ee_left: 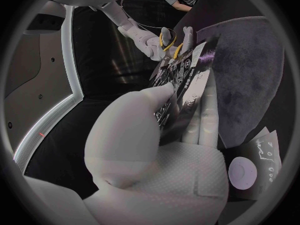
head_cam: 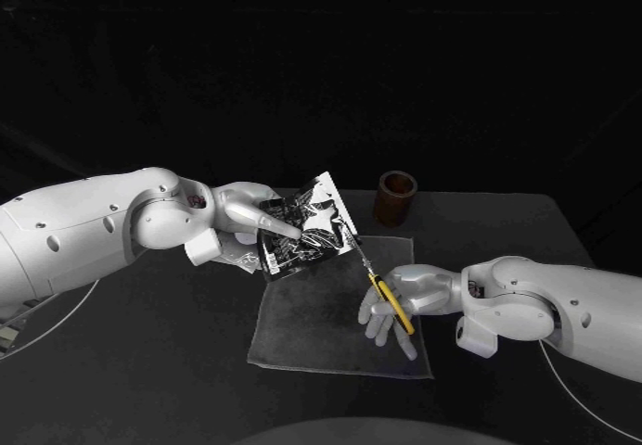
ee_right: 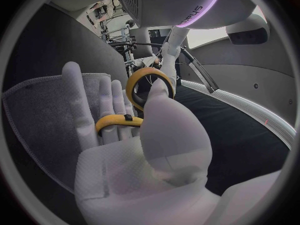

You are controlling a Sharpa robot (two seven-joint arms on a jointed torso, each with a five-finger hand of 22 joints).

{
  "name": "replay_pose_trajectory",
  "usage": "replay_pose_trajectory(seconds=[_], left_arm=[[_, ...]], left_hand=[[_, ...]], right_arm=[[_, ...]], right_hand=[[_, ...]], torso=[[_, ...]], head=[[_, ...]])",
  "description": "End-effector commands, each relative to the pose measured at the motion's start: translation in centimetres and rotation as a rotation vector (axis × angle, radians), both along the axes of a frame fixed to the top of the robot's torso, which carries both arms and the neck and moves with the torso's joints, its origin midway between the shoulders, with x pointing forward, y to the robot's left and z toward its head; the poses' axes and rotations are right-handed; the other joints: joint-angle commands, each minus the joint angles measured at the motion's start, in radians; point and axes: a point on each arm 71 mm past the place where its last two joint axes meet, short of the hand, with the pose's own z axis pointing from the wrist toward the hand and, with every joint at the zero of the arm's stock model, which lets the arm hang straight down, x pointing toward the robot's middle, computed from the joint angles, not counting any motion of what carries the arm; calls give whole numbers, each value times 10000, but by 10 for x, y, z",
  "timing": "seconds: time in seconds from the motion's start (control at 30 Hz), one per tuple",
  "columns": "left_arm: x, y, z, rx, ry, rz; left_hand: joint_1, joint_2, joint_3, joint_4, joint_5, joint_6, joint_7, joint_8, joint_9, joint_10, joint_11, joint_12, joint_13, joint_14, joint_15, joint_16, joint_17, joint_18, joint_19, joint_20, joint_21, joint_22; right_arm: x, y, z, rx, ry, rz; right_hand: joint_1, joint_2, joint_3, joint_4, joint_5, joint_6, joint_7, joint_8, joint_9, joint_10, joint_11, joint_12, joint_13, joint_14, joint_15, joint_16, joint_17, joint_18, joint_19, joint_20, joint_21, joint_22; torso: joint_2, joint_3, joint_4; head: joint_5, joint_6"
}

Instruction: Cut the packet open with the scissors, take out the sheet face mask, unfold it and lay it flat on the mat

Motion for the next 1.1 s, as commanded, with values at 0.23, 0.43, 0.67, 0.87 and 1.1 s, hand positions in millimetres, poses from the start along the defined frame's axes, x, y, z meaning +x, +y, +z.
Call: replay_pose_trajectory(seconds=[0.23, 0.43, 0.67, 0.87, 1.1], left_arm=[[-2, -3, 0, 49, 32, -324], [-2, -3, 0, 58, 24, -315], [-3, -3, 0, 60, 16, -315], [-3, -4, 0, 54, 13, -336], [-3, -4, 0, 54, 2, -319]], left_hand=[[19, 58, -41, -33, 47, 62, -15, 68, 1328, 79, -52, 50, 18, -6, -65, 32, 21, 104, 26, -46, 70, 14], [19, 58, -41, -33, 47, 62, -15, 68, 1328, 79, -52, 50, 18, -6, -65, 32, 21, 104, 26, -46, 70, 14], [19, 58, -41, -33, 47, 62, -15, 68, 1328, 79, -52, 50, 18, -6, -65, 32, 21, 104, 26, -46, 70, 14], [19, 58, -41, -33, 47, 62, -15, 68, 1328, 79, -52, 50, 18, -6, -65, 32, 21, 104, 26, -46, 70, 14], [19, 58, -41, -33, 47, 62, -15, 68, 1328, 79, -52, 50, 18, -6, -65, 32, 21, 104, 26, -46, 70, 14]], right_arm=[[2, 1, 3, 176, -74, -79], [4, 1, 4, 261, -140, -273], [6, 0, 5, 330, -208, -502], [7, 0, 5, 302, -270, -641], [8, 1, 5, 288, -381, -808]], right_hand=[[162, 361, -296, -24, -38, 475, -81, -133, 102, 505, -64, 41, 74, 454, -116, 228, 206, 1178, 54, -252, -138, -103], [309, 598, -417, -44, -37, 826, -230, -113, 250, 890, -212, 110, 189, 758, -248, 395, 403, 1178, 170, -369, -201, -169], [568, 1083, -615, -22, -34, 1404, -572, 62, 701, 1681, -541, 322, 531, 1379, -545, 783, 892, 1174, 462, -639, -241, -237], [765, 1320, -829, -29, -28, 1652, -773, 239, 1161, 2128, -741, 464, 865, 1723, -731, 1046, 1323, 1165, 713, -818, -86, -162], [889, 1471, -965, -33, -29, 1754, -876, 358, 1488, 2327, -840, 539, 1104, 1840, -820, 1160, 1596, 1156, 812, -911, 41, -85]], torso=[[4, -7, 7], [2, -7, 4], [-2, -4, -1], [3, -3, -1], [-1, -4, 2]], head=[[-27, 4], [-46, 15], [-80, 28], [-104, 33], [-126, 56]])
